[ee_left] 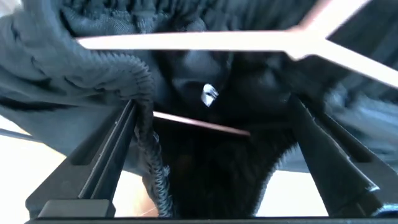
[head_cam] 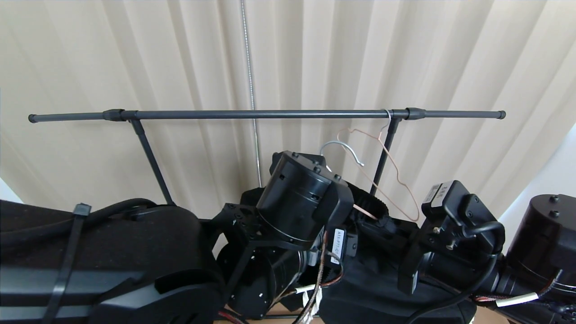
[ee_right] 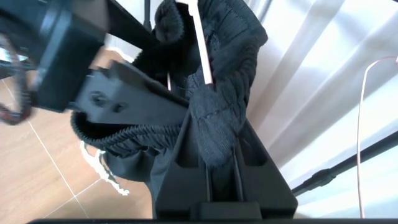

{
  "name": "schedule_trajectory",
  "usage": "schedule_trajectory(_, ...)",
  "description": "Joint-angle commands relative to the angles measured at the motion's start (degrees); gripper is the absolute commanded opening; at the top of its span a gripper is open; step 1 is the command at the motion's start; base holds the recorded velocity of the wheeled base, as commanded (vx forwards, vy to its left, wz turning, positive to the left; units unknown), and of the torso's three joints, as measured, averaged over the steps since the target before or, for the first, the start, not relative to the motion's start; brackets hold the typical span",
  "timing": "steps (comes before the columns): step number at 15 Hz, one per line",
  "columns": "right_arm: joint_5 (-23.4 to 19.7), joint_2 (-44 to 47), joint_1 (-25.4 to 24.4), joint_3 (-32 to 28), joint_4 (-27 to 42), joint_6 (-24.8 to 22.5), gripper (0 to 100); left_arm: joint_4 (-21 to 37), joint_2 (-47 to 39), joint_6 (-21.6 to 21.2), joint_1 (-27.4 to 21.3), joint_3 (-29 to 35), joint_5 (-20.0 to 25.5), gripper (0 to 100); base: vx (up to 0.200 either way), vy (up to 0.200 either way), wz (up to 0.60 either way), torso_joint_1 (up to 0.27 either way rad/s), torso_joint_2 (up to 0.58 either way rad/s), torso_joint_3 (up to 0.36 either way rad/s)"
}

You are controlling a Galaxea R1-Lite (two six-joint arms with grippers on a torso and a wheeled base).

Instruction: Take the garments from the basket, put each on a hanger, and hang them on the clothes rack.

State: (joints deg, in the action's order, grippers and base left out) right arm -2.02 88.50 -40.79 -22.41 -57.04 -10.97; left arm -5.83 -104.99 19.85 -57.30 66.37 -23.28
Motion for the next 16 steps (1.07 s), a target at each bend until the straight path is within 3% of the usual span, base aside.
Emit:
schedule_trajectory(1, -0.09, 0.09, 0.1, -0.18, -0.09, -0.01, 0, 0.03, 2.42, -0.16, -0.1, -1.59, 0.08, 100, 0.0, 0.0, 0.0, 0.0, 0.0, 0.0)
schedule_trajectory(3, -0.26, 0.18, 0.18, -0.27, 0.0, -0.01, 0, 0.03, 4.0, -1.21, -0.01, -3.08, 0.08, 100, 0.0, 0.0, 0.0, 0.0, 0.0, 0.0)
schedule_trajectory(7, -1.58, 0.27, 0.27, -0.36, -0.09, -0.01, 0, 0.03, 9.62, -9.3, 2.1, -8.18, 0.78, 100, 0.0, 0.0, 0.0, 0.0, 0.0, 0.0)
schedule_trajectory(11, -1.76, 0.27, 0.8, -0.36, -0.09, 0.07, 0, 0.03, 9.89, -9.74, 2.01, -8.71, 0.96, 100, 0.0, 0.0, 0.0, 0.0, 0.0, 0.0)
schedule_trajectory(16, -5.1, 0.35, 2.65, -0.01, -0.09, 0.16, 0, 0.03, 9.98, -9.65, 1.92, -8.8, 2.1, 100, 0.0, 0.0, 0.0, 0.0, 0.0, 0.0)
